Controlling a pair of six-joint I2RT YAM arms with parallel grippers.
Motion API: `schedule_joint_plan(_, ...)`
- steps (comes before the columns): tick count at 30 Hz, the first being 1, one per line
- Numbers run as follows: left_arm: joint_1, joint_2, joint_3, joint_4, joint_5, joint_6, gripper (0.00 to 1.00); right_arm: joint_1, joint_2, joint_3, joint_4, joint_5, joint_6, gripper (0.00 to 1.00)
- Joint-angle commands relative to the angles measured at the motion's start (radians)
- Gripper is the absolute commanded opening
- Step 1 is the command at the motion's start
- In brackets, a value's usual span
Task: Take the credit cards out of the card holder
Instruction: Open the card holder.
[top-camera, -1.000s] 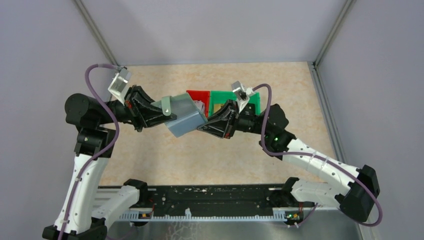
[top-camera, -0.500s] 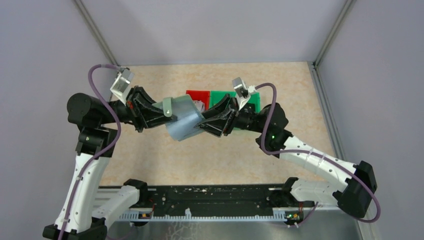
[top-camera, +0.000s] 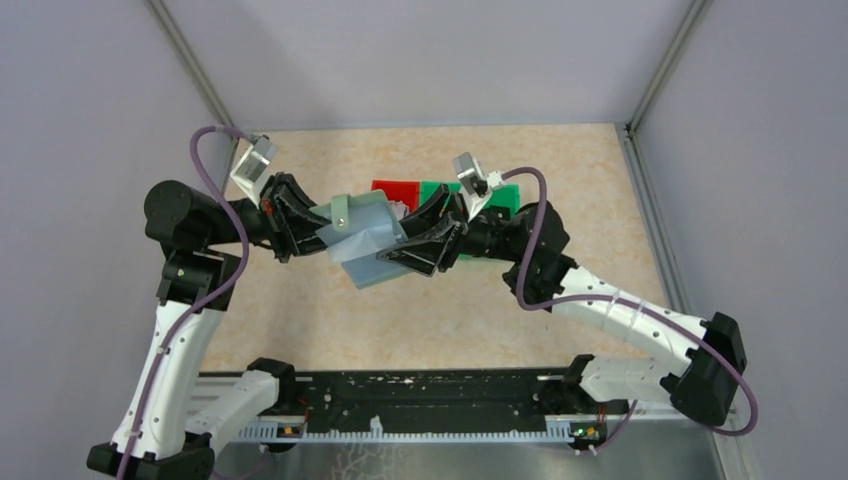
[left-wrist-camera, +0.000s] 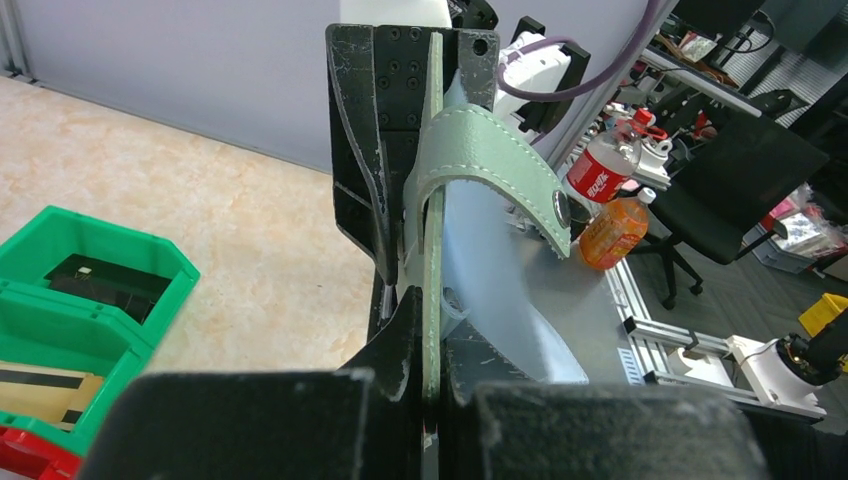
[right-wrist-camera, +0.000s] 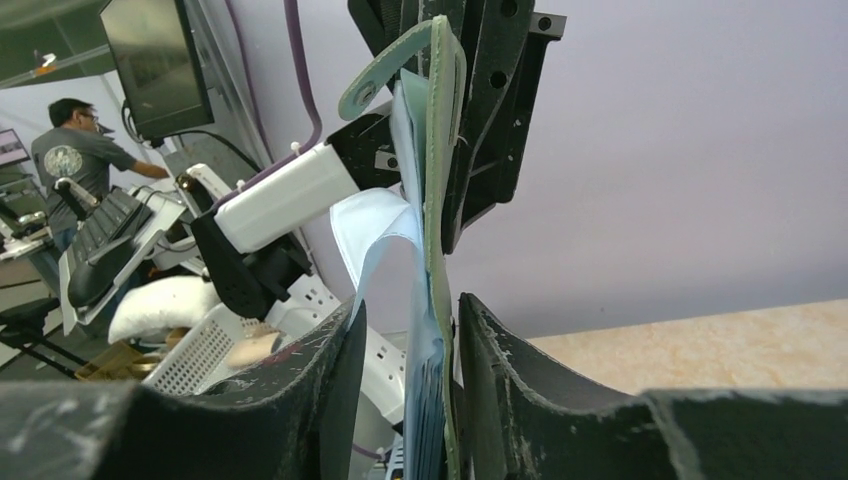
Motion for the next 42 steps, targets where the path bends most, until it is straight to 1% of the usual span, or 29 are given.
schedule_joint_plan(1, -0.004, -0.007, 0.004, 0.033, 0.017, -0.019, 0.0, 0.01, 0.016, 0.078, -0.014, -0.014, -0.036, 0.37)
schedule_joint_plan(4, -0.004, -0.002, 0.019, 0.04, 0.017, -0.023, 0.0, 0.01, 0.003, 0.081, -0.062, -0.06, -0.05, 0.38)
schedule_joint_plan(8, -0.004, 0.003, 0.035, 0.042, 0.026, -0.025, 0.0, 0.009, -0.058, 0.039, -0.146, -0.107, -0.088, 0.44)
schedule_joint_plan(11, -0.004, 0.005, 0.036, 0.045, 0.028, -0.025, 0.0, 0.01, -0.1, -0.001, -0.18, -0.149, -0.106, 0.44)
schedule_joint_plan(14, -0.004, 0.004, 0.04, 0.045, 0.028, -0.034, 0.0, 0.008, -0.141, -0.04, -0.182, -0.158, -0.121, 0.36)
schedule_joint_plan(17, -0.003, 0.005, 0.043, 0.047, 0.028, -0.04, 0.0, 0.002, -0.155, -0.037, -0.199, -0.169, -0.13, 0.23)
schedule_joint_plan(20, -0.004, 0.005, 0.048, 0.046, 0.031, -0.04, 0.0, -0.004, -0.153, -0.019, -0.235, -0.171, -0.15, 0.16)
schedule_joint_plan(22, -0.004, 0.003, 0.049, 0.045, 0.031, -0.042, 0.0, -0.004, -0.146, -0.005, -0.255, -0.17, -0.159, 0.14)
schedule_joint_plan(24, -0.004, 0.003, 0.049, 0.043, 0.033, -0.042, 0.0, -0.004, -0.136, 0.014, -0.274, -0.176, -0.164, 0.16)
schedule_joint_plan(27, -0.003, 0.003, 0.051, 0.031, 0.037, -0.031, 0.0, -0.004, -0.13, 0.031, -0.301, -0.202, -0.17, 0.28)
schedule_joint_plan(30, -0.003, 0.003, 0.055, 0.03, 0.045, -0.023, 0.0, -0.005, -0.139, 0.033, -0.326, -0.224, -0.18, 0.35)
schedule_joint_plan(33, -0.003, 0.002, 0.06, 0.028, 0.044, -0.018, 0.0, -0.006, -0.15, 0.033, -0.363, -0.224, -0.197, 0.35)
schedule_joint_plan(35, -0.004, 0.005, 0.061, 0.025, 0.044, -0.019, 0.0, -0.006, -0.154, 0.035, -0.376, -0.217, -0.208, 0.32)
schedule_joint_plan(40, -0.004, 0.006, 0.061, 0.025, 0.039, -0.024, 0.0, -0.012, -0.15, 0.051, -0.385, -0.177, -0.22, 0.15)
schedule_joint_plan(42, -0.004, 0.006, 0.06, 0.025, 0.036, -0.024, 0.0, -0.012, -0.147, 0.063, -0.389, -0.143, -0.222, 0.1)
